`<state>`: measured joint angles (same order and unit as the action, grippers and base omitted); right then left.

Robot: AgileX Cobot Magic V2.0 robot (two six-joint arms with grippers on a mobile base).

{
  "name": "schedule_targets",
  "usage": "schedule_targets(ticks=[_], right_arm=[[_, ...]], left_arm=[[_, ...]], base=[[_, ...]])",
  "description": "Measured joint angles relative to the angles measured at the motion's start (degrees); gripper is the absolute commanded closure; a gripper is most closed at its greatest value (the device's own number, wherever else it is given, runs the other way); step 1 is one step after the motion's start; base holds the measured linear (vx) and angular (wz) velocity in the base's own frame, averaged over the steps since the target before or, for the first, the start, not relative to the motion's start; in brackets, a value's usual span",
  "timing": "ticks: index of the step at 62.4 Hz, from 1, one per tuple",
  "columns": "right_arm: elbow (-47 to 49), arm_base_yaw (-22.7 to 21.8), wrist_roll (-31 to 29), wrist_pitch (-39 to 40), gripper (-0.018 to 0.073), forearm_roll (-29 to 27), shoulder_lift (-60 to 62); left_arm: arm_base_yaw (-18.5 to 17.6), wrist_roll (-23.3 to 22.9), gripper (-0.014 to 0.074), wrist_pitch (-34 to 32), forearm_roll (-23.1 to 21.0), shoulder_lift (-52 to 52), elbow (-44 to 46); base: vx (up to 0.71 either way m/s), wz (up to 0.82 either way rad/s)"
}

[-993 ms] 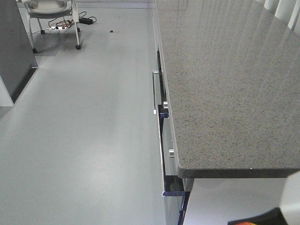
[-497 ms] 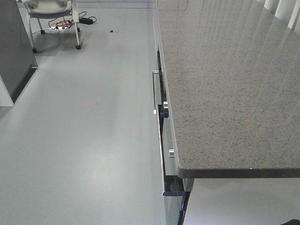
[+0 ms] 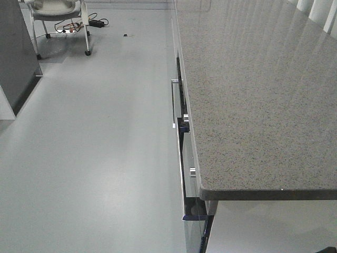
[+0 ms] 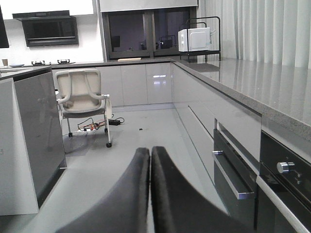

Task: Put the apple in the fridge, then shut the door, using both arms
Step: 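Drive the base backward away from the counter holding the apple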

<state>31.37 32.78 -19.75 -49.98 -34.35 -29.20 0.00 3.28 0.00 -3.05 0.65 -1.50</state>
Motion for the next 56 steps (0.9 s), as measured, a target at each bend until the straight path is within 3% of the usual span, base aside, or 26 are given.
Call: schedule_targets(ticks=[56], right_arm=[[0.0,0.0,0.0,0.0,0.0198,-0.09,0.0]], left_arm=[[0.0,0.0,0.0603,0.0,0.0,0.0,0.0]], base=[[-0.01,0.07]])
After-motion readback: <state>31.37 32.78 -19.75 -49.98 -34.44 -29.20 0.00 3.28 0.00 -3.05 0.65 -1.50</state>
